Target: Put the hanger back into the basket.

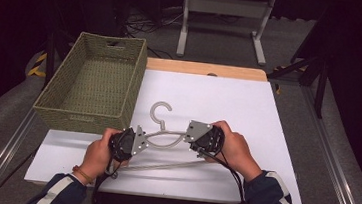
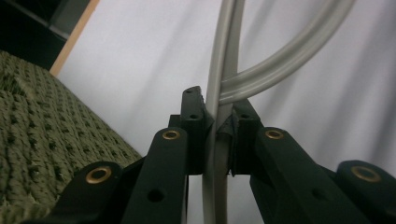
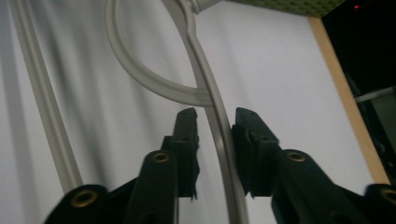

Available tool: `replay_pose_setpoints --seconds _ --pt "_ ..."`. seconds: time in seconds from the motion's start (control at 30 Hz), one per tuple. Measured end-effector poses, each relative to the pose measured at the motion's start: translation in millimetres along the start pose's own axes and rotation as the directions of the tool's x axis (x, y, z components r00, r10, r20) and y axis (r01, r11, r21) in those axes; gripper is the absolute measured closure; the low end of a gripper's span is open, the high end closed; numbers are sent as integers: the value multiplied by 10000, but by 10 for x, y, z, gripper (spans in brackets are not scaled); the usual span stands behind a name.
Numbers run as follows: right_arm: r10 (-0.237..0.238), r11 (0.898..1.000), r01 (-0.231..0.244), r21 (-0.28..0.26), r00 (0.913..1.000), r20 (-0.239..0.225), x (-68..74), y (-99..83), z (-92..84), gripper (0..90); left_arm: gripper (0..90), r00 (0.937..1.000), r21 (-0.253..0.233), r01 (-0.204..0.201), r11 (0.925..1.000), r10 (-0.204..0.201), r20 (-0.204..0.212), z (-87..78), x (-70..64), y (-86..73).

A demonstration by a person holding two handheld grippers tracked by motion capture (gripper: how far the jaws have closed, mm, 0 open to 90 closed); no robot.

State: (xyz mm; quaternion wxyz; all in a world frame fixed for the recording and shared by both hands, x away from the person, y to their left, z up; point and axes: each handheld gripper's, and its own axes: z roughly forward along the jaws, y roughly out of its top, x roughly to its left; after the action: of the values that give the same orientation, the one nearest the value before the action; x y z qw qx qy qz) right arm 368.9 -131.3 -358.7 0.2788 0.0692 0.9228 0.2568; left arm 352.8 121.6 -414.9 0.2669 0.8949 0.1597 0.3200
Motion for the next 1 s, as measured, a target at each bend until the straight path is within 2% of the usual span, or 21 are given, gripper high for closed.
replay_pose_setpoints --seconds 0.13,0.2,0.23,0.3,0.37,0.4,0.47,0.5,0.53,0.6,0.7,0.8,0.87,0.9,0.93,1.0 --pt "501 9968 -449 -660 9956 793 -44 -20 -126 560 810 9995 -490 324 9983 -322 40 -57 62 -21" --pt "802 9917 -669 -1098 9893 1218 -56 -47 -207 496 810 9976 -749 666 9950 -649 257 -86 105 -39" --pt "969 9883 -784 -1310 9852 1417 -64 -67 -255 471 810 9946 -865 977 9914 -942 438 -102 127 -52" --pt "1336 9795 -1028 -1732 9751 1769 -86 -122 -345 416 810 9910 -1101 1267 9858 -1209 575 -124 162 -63" --pt "1905 9636 -1415 -2269 9587 2113 -116 -207 -443 350 810 9880 -1326 1483 9800 -1409 639 -151 186 -69" --pt "2298 9498 -1682 -2637 9472 2237 -137 -266 -503 319 811 9847 -1393 1666 9761 -1575 746 -163 203 -70" --pt "3270 9106 -2447 -3331 9194 2185 -194 -422 -636 251 810 9843 -1454 1708 9745 -1622 693 -179 220 -66" --pt "3615 8958 -2714 -3521 9057 2215 -212 -502 -685 238 810 9835 -1443 1761 9737 -1680 665 -184 223 -66" --pt "3615 8958 -2714 -3521 9057 2215 -212 -502 -685 238 810 9835 -1443 1761 9737 -1680 665 -184 223 -66" --pt "4077 8689 -2897 -4014 8787 2482 -210 -643 -755 216 810 9839 -1522 1757 9726 -1683 606 -189 228 -64" --pt "4464 8439 -3105 -4374 8586 2518 -188 -800 -802 183 810 9812 -1620 1912 9681 -1840 586 -197 253 -64" --pt "4674 8377 -3260 -4382 8429 2665 -155 -933 -753 189 810 9791 -1763 2022 9633 -1951 572 -211 288 -64" --pt "4756 8321 -3349 -4421 8409 2581 -129 -1019 -697 181 810 9756 -1833 2191 9583 -2123 565 -213 317 -64" --pt "4797 8312 -3361 -4428 8362 2658 -116 -1057 -666 172 810 9726 -1827 2320 9554 -2251 577 -211 332 -66" --pt "4855 8290 -3402 -4439 8318 2692 -102 -1090 -638 162 810 9727 -1894 2320 9541 -2266 503 -211 350 -67" --pt "4990 8243 -3641 -4335 8290 2526 -84 -1145 -571 143 810 9674 -1979 2530 9470 -2459 600 -209 379 -68"
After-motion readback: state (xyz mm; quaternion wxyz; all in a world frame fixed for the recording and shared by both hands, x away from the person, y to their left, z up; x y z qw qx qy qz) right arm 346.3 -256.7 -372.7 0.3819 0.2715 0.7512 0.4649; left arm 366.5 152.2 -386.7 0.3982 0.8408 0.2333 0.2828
